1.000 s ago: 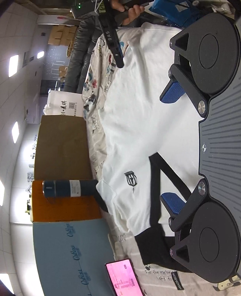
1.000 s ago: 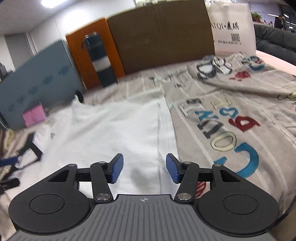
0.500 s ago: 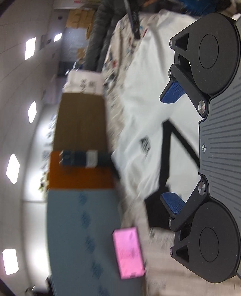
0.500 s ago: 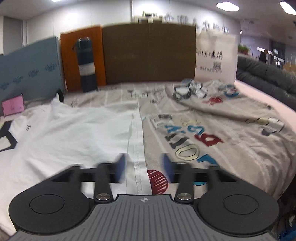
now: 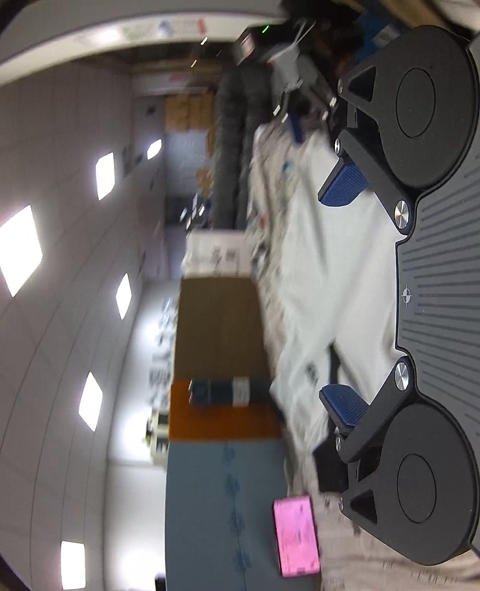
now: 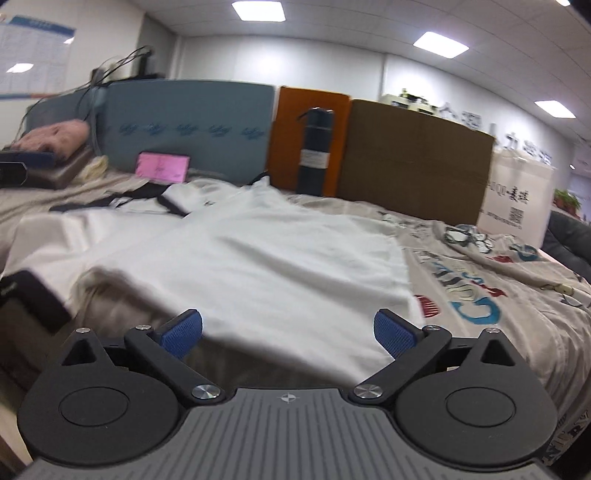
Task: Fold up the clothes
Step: 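Grasp the black trim with the left tool while the right tool grasps the hem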
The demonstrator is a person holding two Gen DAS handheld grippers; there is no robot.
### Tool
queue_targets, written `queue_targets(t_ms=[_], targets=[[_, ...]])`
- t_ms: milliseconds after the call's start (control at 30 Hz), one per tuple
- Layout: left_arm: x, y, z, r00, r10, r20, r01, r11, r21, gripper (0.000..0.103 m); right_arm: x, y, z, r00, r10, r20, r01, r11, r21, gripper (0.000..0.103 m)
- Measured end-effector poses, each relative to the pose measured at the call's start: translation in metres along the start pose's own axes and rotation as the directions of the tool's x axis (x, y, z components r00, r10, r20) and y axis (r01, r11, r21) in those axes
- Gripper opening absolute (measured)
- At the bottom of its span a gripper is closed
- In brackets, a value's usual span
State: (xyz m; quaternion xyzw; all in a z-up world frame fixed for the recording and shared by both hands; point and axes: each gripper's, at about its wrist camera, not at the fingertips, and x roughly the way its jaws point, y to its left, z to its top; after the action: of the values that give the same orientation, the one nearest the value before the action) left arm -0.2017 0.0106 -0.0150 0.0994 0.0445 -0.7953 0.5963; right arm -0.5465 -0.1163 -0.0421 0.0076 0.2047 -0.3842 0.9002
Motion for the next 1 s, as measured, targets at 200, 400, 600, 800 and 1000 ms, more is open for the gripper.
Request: queue_targets(t_ms=[200,400,600,800,1000], targets=[[0.019,-0.057,-0.034,0.995,-0.038,-0.097,0.064,0.957,0.282,0.103,0.002,0.025,-0.008,1.0,-0.016,0.005,0.017,0.993,-0.113,0.1],[0.026,-0.092,-0.07,0.99,0.091,-0.105,-0.015,0.823,0.568,0.085,0.003,0.023,-0.017,0.991,-0.126,0.033,0.13,0.977,-0.166,0.1],[0.021,-0.081,-0.059,0.992,0.11,-0.061,-0.068,0.876,0.478,0.008,0.004,0.015,-0.022,0.984,-0.175,0.03,0.177,0.958,-0.225,0.099],[0.019,-0.069,-0.025,0.976,0.191,0.103,-0.216,0.897,0.385,0.007,0.005,0.008,-0.028,0.974,-0.223,0.03,0.223,0.933,-0.282,0.097],[0.03,-0.054,0.001,0.956,0.225,0.188,-0.28,0.888,0.364,0.007,0.005,-0.001,-0.03,0.968,-0.25,0.034,0.246,0.906,-0.344,0.088]])
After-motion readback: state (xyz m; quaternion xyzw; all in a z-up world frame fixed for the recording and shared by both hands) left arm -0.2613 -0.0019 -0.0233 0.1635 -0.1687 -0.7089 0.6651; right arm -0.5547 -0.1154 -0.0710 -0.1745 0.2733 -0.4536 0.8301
